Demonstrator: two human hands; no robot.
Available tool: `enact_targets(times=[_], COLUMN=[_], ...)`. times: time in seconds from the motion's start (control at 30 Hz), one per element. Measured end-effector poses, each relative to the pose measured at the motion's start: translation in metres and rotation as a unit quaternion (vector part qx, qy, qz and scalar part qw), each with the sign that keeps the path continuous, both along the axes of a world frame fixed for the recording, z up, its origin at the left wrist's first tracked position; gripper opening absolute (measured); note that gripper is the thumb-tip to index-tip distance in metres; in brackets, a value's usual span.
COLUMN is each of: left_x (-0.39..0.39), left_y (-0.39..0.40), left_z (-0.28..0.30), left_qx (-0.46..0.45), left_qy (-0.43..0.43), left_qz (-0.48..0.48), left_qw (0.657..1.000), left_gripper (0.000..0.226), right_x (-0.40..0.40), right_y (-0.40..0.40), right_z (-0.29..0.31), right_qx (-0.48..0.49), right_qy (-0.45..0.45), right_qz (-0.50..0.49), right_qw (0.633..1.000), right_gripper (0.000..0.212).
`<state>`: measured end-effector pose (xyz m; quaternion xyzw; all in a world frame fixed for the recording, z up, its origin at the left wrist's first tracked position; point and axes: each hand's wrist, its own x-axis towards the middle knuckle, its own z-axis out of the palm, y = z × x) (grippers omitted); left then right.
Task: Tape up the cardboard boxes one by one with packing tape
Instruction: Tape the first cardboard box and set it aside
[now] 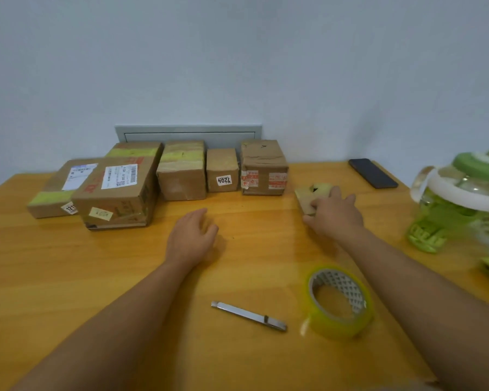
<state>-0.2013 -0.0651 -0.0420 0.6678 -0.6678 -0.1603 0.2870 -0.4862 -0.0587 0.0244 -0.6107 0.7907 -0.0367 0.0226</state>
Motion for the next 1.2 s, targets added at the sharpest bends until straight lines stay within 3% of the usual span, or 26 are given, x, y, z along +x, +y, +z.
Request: enact_targets(times=[0.2, 0.33, 0.57, 0.73, 0.9, 1.2], left_x=[0.001, 0.023, 0.089, 0.121, 0.121, 0.115], left_y=[0.041, 0.072, 0.122, 0.158, 0.174, 0.169], left_z=[0.008, 0.010, 0.019, 0.005, 0.000, 0.001], left_qx=[-0.073, -0.097, -0.074, 0.005, 0.045, -0.055], left_qy=[0.103, 0.104, 0.042, -0.061, -0.101, -0.227], left_qz=[0.047, 0.028, 0.056, 0.051, 0.036, 0.043], left_qw=[0.991, 0.989, 0.995, 0.997, 0.993, 0.971], left_gripper=[0.037, 0.037, 0.045, 0.063, 0.071, 0.055], right_x=[0.041, 0.083, 0.160, 0.178, 0.184, 0.189], right_y=[0.059, 0.073, 0.086, 0.089, 0.083, 0.083], right_z=[0.013, 0.007, -0.008, -0.023, -0.029, -0.035], right_qx=[0.012, -0.012, -0.005, 0.063, 0.096, 0.077], right_qy=[-0.046, -0.091, -0.167, -0.201, -0.178, -0.118], right_qz=[0.072, 0.155, 0.347, 0.435, 0.447, 0.444], right_qw=[0.996, 0.984, 0.923, 0.876, 0.871, 0.885], right_gripper=[0.055, 0.063, 0.074, 0.073, 0.062, 0.054])
